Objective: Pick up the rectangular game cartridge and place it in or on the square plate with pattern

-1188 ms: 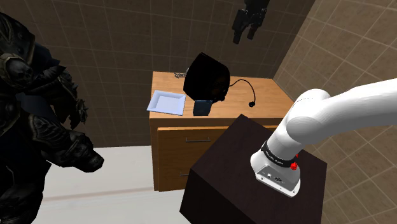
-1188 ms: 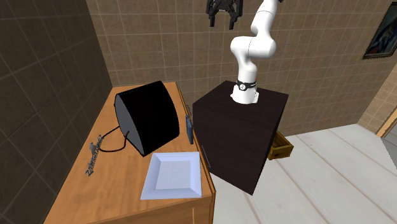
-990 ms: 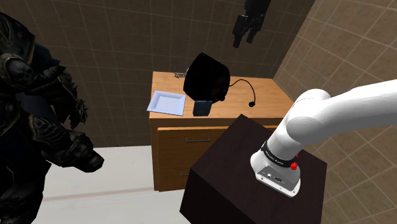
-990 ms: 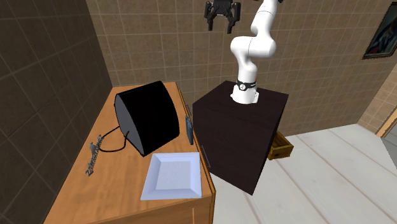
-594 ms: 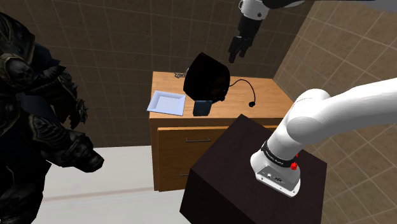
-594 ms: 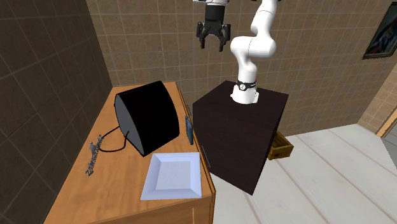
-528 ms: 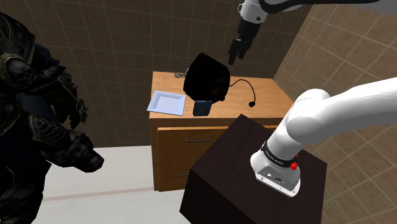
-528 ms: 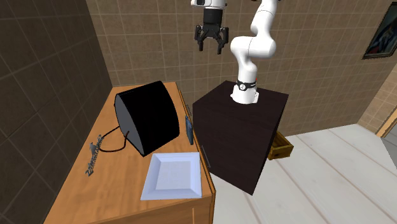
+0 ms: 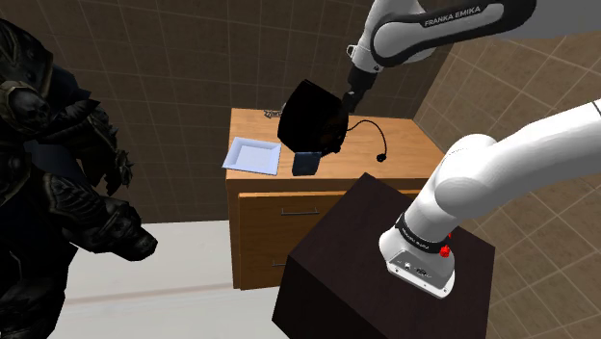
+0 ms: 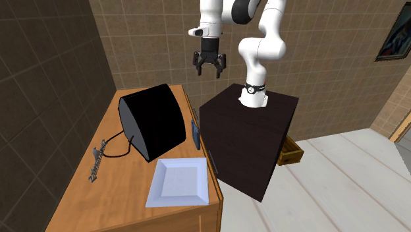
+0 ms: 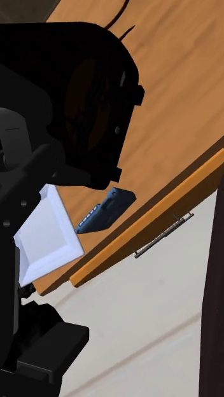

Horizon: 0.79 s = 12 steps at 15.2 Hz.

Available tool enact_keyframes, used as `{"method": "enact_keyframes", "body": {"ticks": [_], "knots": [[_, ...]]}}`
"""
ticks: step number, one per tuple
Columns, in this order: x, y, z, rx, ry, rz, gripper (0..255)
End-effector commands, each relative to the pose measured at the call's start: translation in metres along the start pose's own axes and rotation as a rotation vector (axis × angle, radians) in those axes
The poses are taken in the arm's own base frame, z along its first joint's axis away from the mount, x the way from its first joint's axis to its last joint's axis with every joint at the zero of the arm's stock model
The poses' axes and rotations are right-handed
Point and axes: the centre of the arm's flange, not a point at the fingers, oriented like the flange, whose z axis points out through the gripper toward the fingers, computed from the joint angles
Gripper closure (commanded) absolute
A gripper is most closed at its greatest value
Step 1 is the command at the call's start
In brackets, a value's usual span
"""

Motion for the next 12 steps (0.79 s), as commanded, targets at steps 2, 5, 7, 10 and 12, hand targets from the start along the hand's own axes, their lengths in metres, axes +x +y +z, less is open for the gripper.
{"method": "enact_keyframes", "body": {"ticks": [2, 5, 7, 10, 12], "knots": [[0.002, 0.015, 0.038, 0.012, 0.011, -0.052, 0], [0.007, 0.028, 0.075, 0.025, 0.019, -0.1, 0], [0.011, 0.037, 0.1, 0.034, 0.024, -0.133, 0], [0.018, 0.049, 0.138, 0.047, 0.033, -0.182, 0], [0.022, 0.056, 0.163, 0.056, 0.038, -0.215, 0]]}}
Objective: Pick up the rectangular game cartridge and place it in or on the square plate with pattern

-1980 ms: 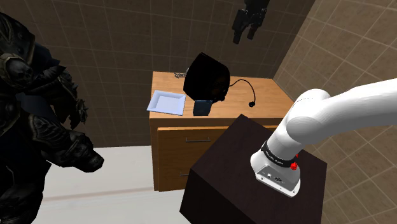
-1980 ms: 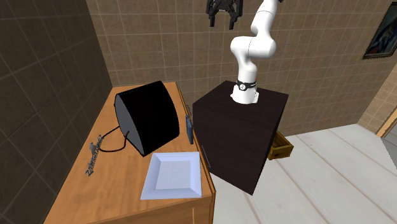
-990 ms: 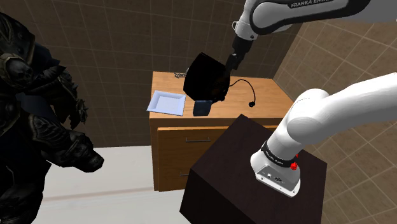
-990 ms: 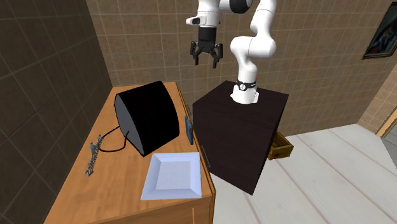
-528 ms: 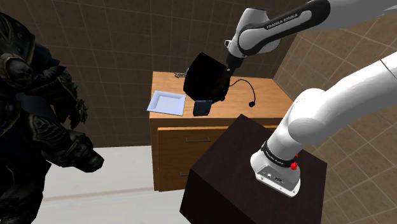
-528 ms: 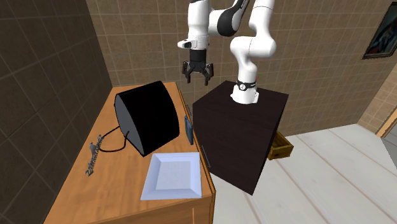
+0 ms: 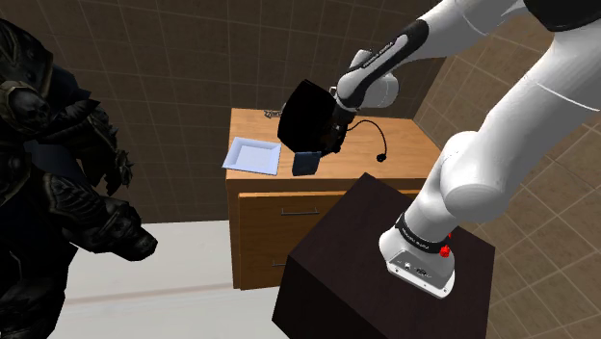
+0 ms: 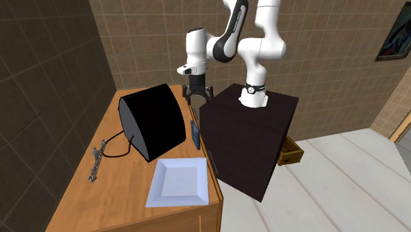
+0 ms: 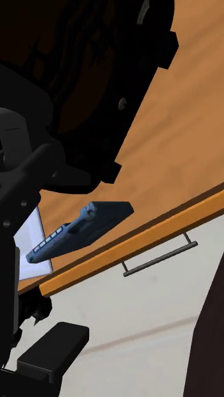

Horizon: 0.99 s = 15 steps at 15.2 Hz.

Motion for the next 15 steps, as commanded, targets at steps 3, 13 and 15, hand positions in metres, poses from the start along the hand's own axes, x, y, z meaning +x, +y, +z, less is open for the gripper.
{"method": "enact_keyframes", "body": {"ticks": [3, 13, 15], "knots": [[0.007, 0.021, 0.05, 0.012, 0.012, -0.068, 0], [0.008, 0.022, 0.095, 0.014, 0.013, -0.074, 0], [0.008, 0.022, 0.095, 0.014, 0.013, -0.075, 0]]}}
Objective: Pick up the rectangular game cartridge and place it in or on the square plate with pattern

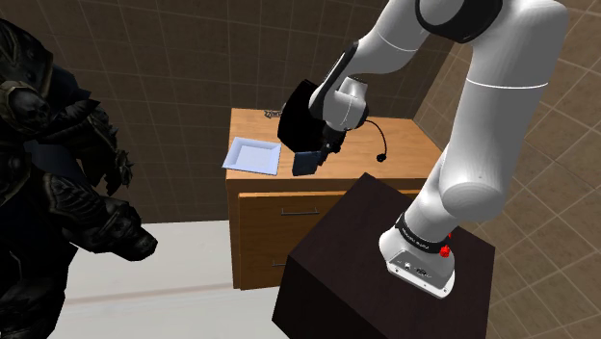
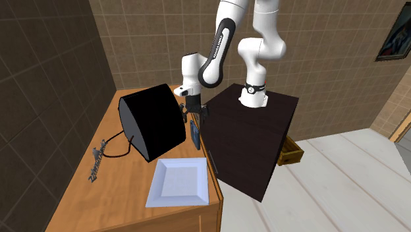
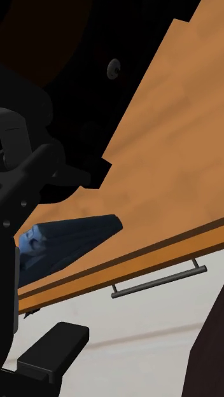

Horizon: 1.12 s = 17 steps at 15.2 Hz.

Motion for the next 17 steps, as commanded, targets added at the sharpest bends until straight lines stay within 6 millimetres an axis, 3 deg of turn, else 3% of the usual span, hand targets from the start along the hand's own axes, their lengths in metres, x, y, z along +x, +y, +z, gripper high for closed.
{"method": "enact_keyframes", "body": {"ticks": [1, 4, 5, 14, 17], "knots": [[0.0, 0.0, 0.0, 0.0, 0.0, 0.0, 0], [0.0, 0.0, 0.0, 0.0, 0.0, 0.0, 0], [0.0, 0.0, 0.0, 0.0, 0.0, 0.0, 255], [0.0, 0.0, 0.0, 0.0, 0.0, 0.0, 255], [0.002, -0.001, -0.015, 0.0, 0.0, 0.0, 255]]}}
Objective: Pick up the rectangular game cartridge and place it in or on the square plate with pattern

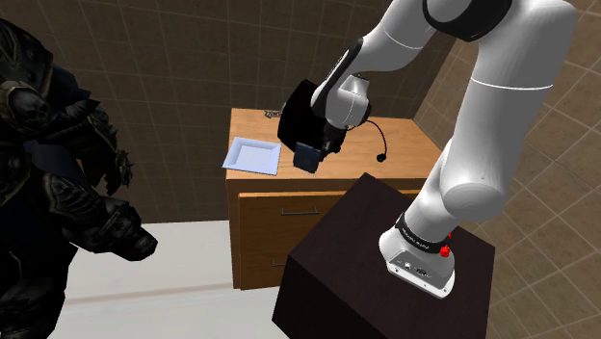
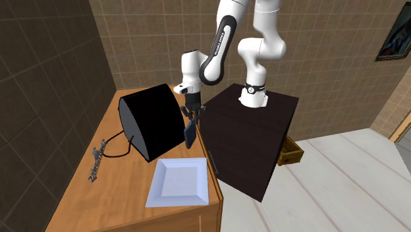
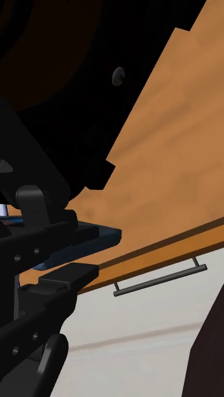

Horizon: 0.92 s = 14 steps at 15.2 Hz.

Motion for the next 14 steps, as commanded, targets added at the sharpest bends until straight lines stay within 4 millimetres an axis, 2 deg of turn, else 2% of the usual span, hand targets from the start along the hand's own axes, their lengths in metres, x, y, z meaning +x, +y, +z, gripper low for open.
{"method": "enact_keyframes", "body": {"ticks": [1, 14], "knots": [[0.002, -0.001, -0.01, 0.0, 0.0, -0.001, 255], [0.011, -0.004, -0.078, 0.0, 0.0, -0.001, 255]]}}
